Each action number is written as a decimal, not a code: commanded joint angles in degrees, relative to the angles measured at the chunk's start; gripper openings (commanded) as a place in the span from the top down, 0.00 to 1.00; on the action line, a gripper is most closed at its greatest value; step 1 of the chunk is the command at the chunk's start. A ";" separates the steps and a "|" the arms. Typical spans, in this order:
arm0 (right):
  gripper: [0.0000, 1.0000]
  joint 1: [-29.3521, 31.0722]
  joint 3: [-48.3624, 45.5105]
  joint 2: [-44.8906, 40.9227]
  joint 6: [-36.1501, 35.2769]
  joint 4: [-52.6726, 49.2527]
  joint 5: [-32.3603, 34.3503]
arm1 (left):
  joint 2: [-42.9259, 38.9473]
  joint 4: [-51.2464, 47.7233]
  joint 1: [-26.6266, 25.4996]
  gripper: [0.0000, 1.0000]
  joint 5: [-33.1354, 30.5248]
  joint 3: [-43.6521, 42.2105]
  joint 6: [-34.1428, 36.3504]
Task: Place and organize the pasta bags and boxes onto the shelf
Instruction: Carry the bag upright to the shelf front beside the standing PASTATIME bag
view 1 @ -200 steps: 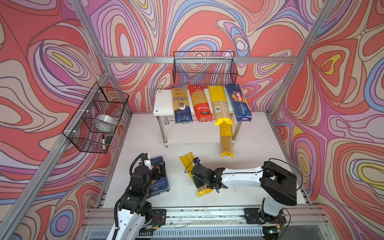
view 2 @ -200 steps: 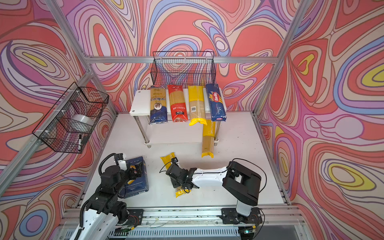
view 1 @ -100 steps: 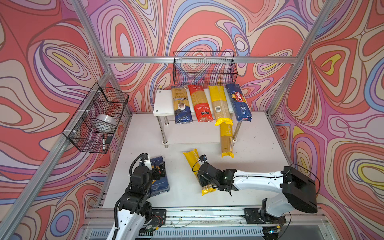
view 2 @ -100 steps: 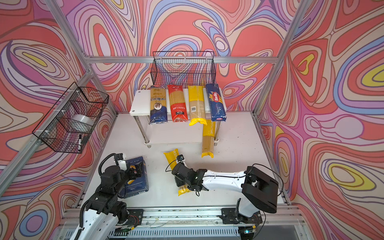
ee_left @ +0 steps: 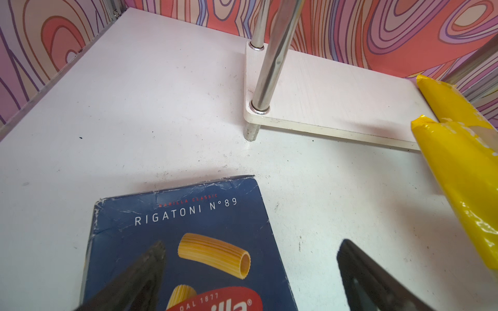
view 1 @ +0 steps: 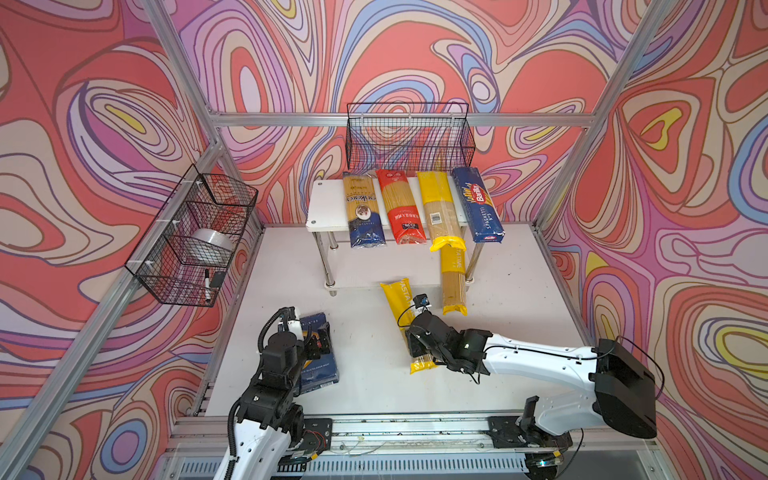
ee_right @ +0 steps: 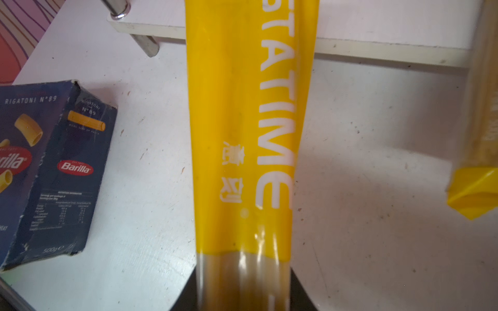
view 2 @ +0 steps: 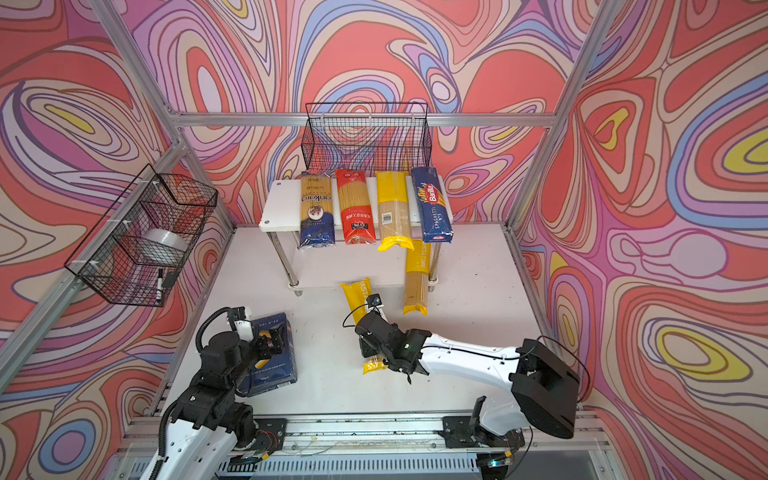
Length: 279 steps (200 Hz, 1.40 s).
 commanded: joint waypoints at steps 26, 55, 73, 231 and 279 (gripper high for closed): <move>1.00 -3.83 4.45 -3.00 -2.17 4.08 1.83 | 0.19 1.27 0.26 0.00 -0.03 0.23 0.61; 1.00 -6.26 4.86 -2.42 -2.63 4.92 0.30 | 0.38 1.29 0.21 0.00 0.01 0.32 0.61; 1.00 -8.23 5.04 -1.79 -2.62 5.52 -0.72 | 0.55 1.30 0.27 0.00 0.04 0.31 0.61; 1.00 -16.73 13.03 7.06 -3.67 10.04 -2.71 | 0.47 1.31 0.22 0.00 0.22 0.31 0.62; 1.00 -18.86 14.55 9.51 -3.79 11.82 -3.20 | 0.20 1.37 0.28 0.00 0.59 0.22 0.79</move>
